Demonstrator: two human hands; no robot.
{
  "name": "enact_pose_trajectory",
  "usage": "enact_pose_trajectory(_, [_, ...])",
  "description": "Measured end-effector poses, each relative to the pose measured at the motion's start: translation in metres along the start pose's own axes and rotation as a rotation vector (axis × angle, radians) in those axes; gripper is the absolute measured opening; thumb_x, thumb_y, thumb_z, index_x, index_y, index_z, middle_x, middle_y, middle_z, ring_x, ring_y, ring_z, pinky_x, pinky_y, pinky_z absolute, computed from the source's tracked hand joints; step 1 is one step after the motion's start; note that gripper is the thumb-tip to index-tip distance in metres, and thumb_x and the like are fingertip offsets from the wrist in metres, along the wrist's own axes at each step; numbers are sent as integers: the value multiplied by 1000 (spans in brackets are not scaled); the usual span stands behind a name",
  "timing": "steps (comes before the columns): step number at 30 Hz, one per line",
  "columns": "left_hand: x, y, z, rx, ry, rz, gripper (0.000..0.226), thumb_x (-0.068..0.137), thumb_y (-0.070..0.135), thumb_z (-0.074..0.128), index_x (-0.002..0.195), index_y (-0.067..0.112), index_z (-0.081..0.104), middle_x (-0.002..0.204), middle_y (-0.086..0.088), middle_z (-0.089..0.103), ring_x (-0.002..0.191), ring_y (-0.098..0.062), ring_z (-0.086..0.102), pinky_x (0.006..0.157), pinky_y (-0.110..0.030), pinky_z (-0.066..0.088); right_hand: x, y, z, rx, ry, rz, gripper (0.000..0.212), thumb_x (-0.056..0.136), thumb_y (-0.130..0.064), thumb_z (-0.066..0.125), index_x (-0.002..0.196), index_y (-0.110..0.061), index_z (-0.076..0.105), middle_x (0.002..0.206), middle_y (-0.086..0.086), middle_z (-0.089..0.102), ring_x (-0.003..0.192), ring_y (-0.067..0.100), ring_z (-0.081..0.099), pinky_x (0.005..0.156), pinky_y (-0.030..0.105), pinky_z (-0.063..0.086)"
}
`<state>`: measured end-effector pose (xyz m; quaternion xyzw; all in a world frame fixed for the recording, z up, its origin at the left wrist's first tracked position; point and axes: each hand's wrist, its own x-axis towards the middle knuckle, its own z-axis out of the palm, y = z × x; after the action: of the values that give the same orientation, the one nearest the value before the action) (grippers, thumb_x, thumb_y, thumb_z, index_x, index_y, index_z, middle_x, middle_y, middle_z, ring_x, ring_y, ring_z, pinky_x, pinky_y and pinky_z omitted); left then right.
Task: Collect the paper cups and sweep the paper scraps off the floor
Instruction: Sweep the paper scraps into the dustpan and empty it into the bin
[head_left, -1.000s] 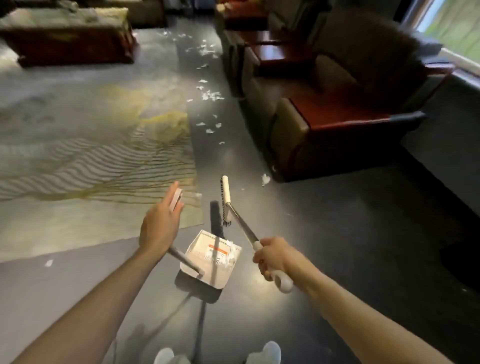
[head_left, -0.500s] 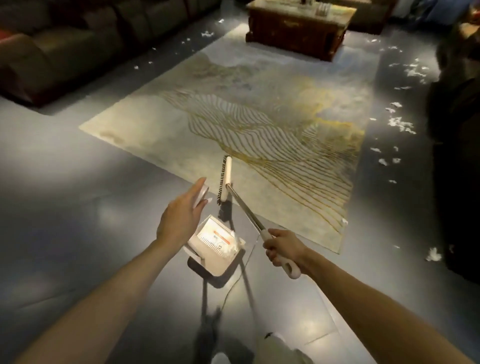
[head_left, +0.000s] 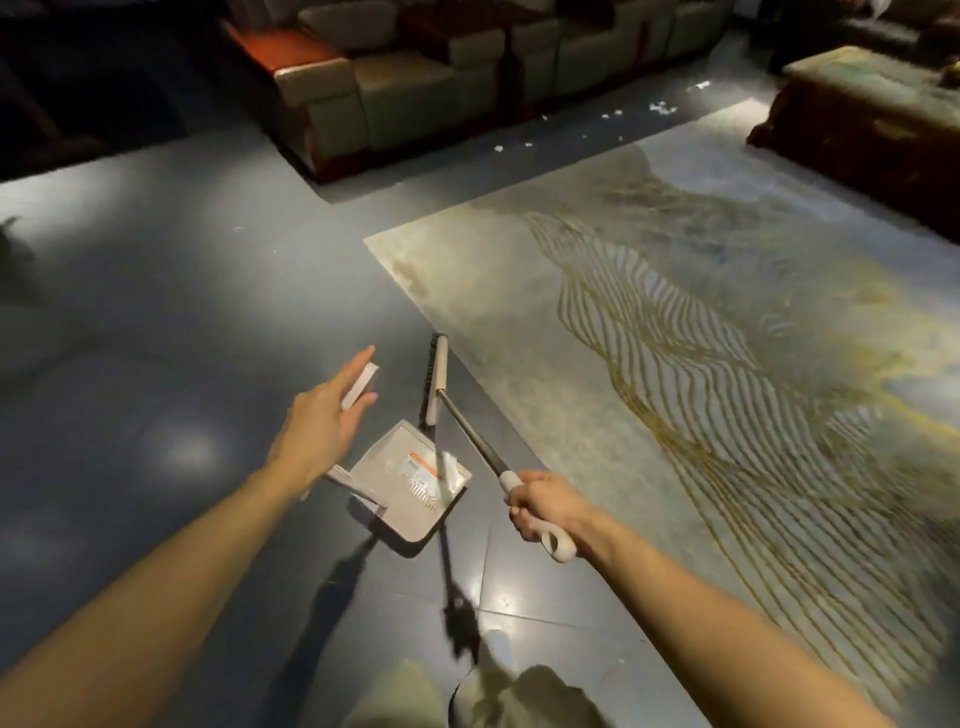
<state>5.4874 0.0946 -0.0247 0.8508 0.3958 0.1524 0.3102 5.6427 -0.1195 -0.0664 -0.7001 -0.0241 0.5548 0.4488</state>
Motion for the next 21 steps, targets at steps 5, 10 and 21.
enact_pose_trajectory(5, [67, -30, -13, -52, -98, -34, 55, 92, 29, 60, 135, 55, 38, 125, -3, 63, 105, -25, 61, 89, -34, 47, 46, -55, 8, 16, 20, 53, 30, 89, 10, 36, 116, 7, 51, 61, 8, 41, 37, 9, 36, 35, 17, 33])
enact_pose_trajectory(10, [110, -46, 13, -87, -256, -3, 55, 93, 29, 59, 133, 59, 37, 124, 1, 62, 111, -22, 58, 89, -29, 43, 71, -57, 2, -49, 135, 113, 38, 89, 9, 35, 125, 14, 44, 60, 8, 42, 37, 10, 37, 35, 17, 34])
enact_pose_trajectory(21, [126, -17, 88, 65, -493, 274, 54, 98, 35, 46, 145, 47, 21, 119, -8, 60, 110, -30, 55, 91, -40, 44, 43, 10, -30, -299, 420, 300, 35, 84, 3, 42, 116, -3, 55, 62, 10, 54, 39, 16, 49, 38, 23, 42])
